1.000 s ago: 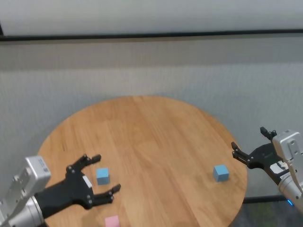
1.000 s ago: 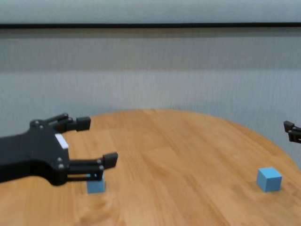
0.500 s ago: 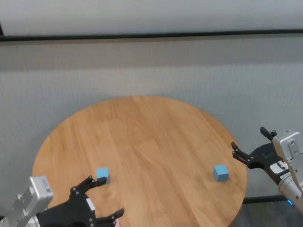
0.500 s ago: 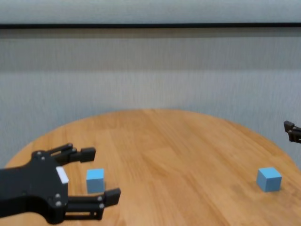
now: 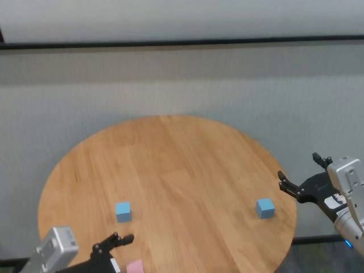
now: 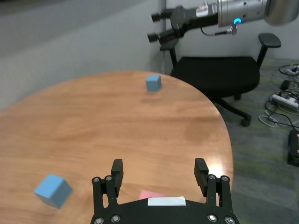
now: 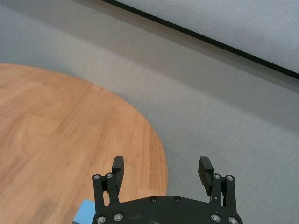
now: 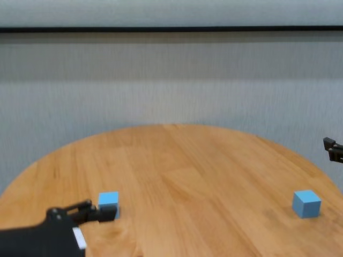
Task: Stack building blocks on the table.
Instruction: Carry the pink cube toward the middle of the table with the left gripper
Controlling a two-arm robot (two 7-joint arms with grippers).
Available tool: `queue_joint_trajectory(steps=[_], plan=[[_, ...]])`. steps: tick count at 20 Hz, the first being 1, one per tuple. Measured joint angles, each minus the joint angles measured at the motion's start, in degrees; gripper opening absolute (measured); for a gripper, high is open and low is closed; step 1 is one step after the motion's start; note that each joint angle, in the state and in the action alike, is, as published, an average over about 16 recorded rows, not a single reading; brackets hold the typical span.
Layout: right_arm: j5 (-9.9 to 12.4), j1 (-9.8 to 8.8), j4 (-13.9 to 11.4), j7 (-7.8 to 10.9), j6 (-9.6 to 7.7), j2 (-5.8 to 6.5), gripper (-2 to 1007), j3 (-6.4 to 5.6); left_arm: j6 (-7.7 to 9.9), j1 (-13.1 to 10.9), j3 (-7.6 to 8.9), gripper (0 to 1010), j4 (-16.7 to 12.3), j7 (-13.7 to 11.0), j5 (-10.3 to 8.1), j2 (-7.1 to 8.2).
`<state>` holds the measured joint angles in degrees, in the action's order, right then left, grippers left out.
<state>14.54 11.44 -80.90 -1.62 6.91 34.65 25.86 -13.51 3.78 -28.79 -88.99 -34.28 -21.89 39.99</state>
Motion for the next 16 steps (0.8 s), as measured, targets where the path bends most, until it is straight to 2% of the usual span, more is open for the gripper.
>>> queue_joint_trajectory(steps=[8, 16], plan=[[0.0, 0.0, 0.0, 0.0, 0.0, 0.0, 1005, 0.0, 1.25, 0.1, -0.42, 1003, 1.8, -1.0, 1.25, -1.42], [0.0, 0.0, 0.0, 0.0, 0.0, 0.0, 1005, 0.0, 1.32, 0.1, 0.16, 1002, 3.0, -1.4, 2.09, -2.41]])
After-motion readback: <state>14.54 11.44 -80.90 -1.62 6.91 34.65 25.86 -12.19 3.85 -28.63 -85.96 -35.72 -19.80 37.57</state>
